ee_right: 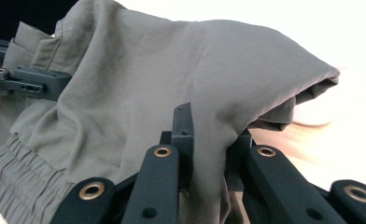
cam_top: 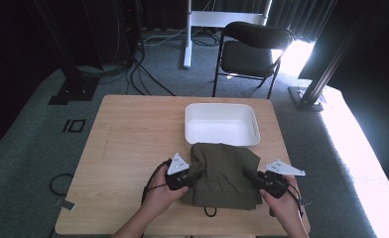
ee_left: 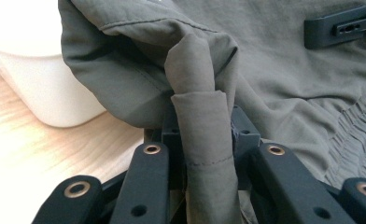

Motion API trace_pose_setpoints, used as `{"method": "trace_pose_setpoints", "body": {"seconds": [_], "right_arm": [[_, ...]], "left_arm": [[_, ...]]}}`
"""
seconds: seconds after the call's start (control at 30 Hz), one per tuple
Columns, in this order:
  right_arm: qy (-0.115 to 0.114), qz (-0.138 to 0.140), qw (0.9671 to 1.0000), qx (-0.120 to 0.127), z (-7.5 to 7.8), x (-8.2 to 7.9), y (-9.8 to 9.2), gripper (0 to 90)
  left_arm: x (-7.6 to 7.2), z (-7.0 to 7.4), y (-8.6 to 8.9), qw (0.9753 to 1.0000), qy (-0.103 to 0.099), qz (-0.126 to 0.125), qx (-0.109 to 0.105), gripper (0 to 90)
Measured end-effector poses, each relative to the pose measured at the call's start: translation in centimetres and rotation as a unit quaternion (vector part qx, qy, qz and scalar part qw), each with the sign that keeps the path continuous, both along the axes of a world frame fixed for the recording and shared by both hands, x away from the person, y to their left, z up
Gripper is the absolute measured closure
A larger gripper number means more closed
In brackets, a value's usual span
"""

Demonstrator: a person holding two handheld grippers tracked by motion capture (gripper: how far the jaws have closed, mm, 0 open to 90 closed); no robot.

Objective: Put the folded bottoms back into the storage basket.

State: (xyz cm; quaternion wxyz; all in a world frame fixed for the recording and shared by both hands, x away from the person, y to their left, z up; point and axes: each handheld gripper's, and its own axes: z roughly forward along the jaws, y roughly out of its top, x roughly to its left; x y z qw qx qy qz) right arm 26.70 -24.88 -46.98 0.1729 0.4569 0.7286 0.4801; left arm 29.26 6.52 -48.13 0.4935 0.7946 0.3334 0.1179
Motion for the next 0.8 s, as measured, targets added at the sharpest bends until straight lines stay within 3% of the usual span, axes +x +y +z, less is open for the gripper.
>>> {"method": "trace_pose_setpoints", "body": {"seconds": [0.4,0.67,0.8], "right_arm": [[-0.024,0.006,0.9995,0.02,3.1,1.4,-0.5,79.8],[-0.029,0.013,0.9987,0.04,5.2,3.0,-0.9,79.7],[-0.037,0.01,0.9985,0.038,6.1,4.0,-0.9,79.7]], "left_arm": [[1.2,3.2,0.2,0.9997,-0.018,-0.003,-0.014,76.0],[2.7,5.0,0.4,0.9996,-0.017,0.0,-0.022,76.5],[3.7,6.2,0.4,0.9992,-0.033,0.001,-0.023,76.8]]}}
